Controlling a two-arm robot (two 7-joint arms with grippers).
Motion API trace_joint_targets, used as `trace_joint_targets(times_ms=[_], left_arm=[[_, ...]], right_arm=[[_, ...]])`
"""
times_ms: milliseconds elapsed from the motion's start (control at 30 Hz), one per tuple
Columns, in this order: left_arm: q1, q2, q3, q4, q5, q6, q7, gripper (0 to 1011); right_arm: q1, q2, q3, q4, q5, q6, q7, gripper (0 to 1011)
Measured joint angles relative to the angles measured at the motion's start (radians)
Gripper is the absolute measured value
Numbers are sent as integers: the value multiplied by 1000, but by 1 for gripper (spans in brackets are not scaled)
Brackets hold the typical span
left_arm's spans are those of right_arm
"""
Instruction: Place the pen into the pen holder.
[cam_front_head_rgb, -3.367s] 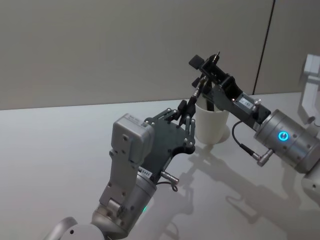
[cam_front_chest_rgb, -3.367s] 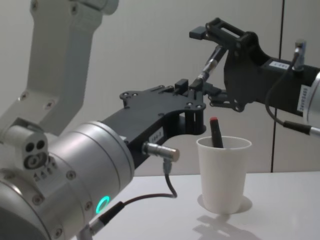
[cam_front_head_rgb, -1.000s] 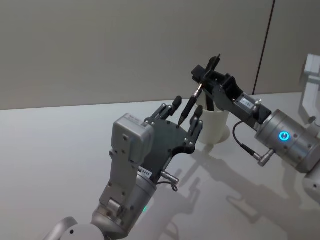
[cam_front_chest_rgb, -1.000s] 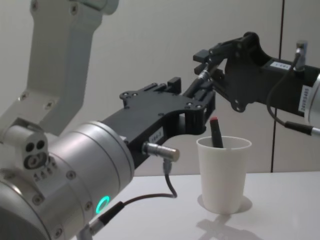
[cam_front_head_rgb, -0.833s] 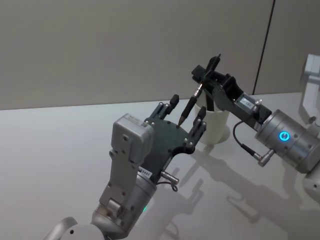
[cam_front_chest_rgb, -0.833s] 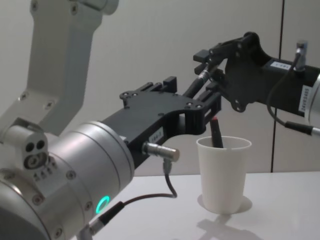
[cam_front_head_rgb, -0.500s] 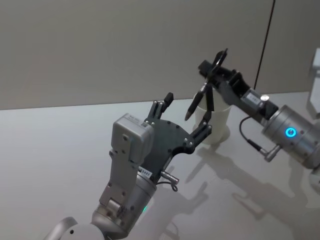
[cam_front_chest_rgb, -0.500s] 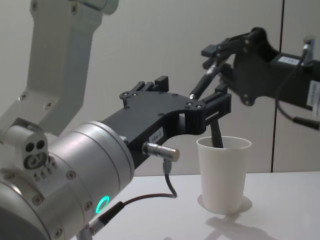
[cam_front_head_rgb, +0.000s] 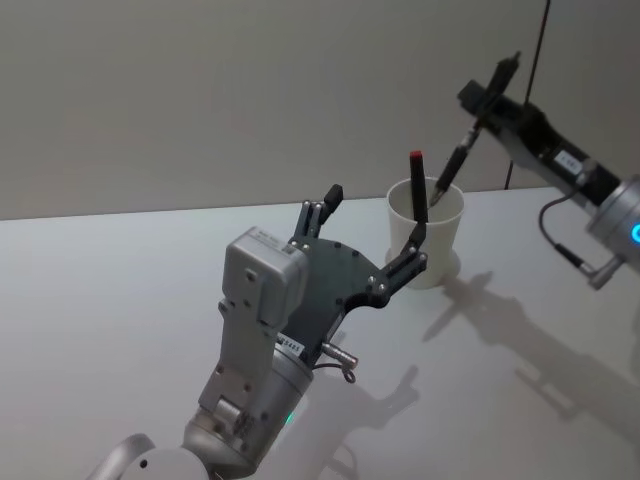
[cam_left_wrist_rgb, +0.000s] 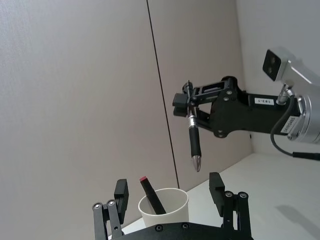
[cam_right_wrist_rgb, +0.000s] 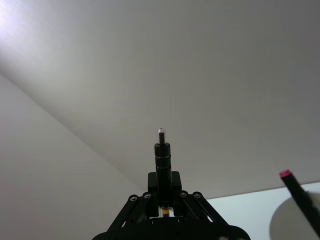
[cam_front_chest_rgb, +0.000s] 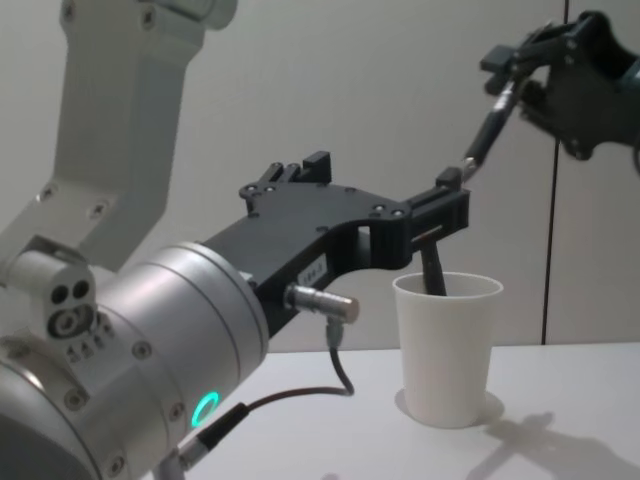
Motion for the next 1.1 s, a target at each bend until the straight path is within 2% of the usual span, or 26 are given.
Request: trace_joint_targets(times_ms=[100, 367, 400, 667, 767, 900, 1000, 1100], left_arm=[[0, 0, 0, 0, 0, 0, 0, 1001], [0, 0, 0, 0, 0, 0, 0, 1001], [0, 0, 0, 0, 0, 0, 0, 1001], [0, 0, 0, 0, 0, 0, 0, 1001], [0, 0, 0, 0, 0, 0, 0, 1001], [0, 0, 0, 0, 0, 0, 0, 1001], [0, 0, 0, 0, 0, 0, 0, 1001], [0, 0, 0, 0, 0, 0, 0, 1001]], right_arm=[[8, 20, 9, -4, -44, -13, 12, 132], [23, 43, 14, -5, -143, -41, 37, 132], [26, 47, 14, -5, -170, -48, 45, 132], [45, 56, 3, 10, -300, -81, 79, 132], [55, 54, -8, 25, -373, -100, 95, 132], [63, 51, -17, 39, -433, -117, 103, 132], [74, 46, -28, 57, -507, -139, 106, 132], [81, 41, -37, 72, -564, -157, 104, 132]])
